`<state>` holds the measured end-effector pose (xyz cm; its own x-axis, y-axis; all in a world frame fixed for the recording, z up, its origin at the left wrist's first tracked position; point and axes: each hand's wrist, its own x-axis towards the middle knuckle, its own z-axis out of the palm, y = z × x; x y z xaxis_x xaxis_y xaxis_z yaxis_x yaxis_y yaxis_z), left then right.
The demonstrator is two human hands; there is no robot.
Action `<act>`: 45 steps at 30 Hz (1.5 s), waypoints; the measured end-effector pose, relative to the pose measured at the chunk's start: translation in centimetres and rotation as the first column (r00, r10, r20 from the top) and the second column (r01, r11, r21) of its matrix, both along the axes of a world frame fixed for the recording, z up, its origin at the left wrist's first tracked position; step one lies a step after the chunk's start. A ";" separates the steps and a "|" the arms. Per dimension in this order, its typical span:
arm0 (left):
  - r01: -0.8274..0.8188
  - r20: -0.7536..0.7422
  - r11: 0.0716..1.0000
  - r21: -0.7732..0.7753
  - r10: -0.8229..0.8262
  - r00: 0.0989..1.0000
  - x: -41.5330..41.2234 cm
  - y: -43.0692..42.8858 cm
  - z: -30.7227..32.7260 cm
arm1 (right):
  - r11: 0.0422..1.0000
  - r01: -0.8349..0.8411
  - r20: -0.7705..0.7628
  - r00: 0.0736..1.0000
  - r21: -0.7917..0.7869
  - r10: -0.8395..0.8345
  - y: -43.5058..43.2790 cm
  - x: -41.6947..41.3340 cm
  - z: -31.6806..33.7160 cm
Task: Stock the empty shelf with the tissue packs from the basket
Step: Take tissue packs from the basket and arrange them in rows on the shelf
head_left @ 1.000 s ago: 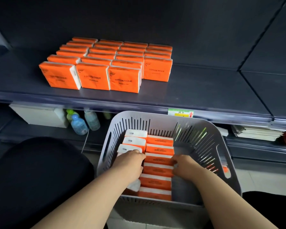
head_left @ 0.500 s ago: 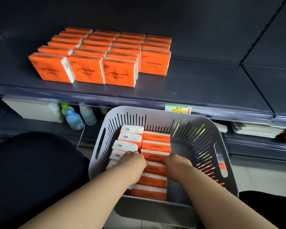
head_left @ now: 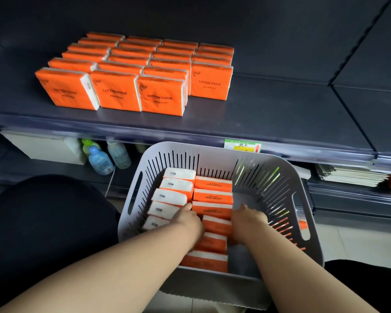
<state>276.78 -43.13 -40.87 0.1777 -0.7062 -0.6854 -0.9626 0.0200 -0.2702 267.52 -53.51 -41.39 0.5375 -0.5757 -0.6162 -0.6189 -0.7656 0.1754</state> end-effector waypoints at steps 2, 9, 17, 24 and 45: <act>0.044 0.033 0.999 0.020 -0.044 0.998 -0.1 -0.1 -0.2 | 0.998 0.034 0.017 0.999 0.058 -0.035 -0.2 -0.2 -0.3; -0.212 -0.202 0.965 -0.155 0.179 0.963 1.0 0.8 0.0 | 0.980 0.155 -0.028 0.988 0.129 -0.152 -1.3 -0.1 0.7; -0.412 -0.499 0.855 -0.314 0.221 0.838 2.0 2.7 1.4 | 0.949 0.088 0.203 0.967 0.302 -0.154 -2.1 -1.6 5.3; -0.581 -0.602 0.699 -0.416 0.267 0.752 3.1 4.5 4.9 | 0.921 0.168 0.405 0.860 0.350 -0.311 -2.9 -4.0 7.1; -0.616 -0.486 0.526 -0.586 0.380 0.787 4.8 4.4 5.7 | 0.937 0.214 0.670 0.656 0.276 -0.348 -1.8 -1.4 4.4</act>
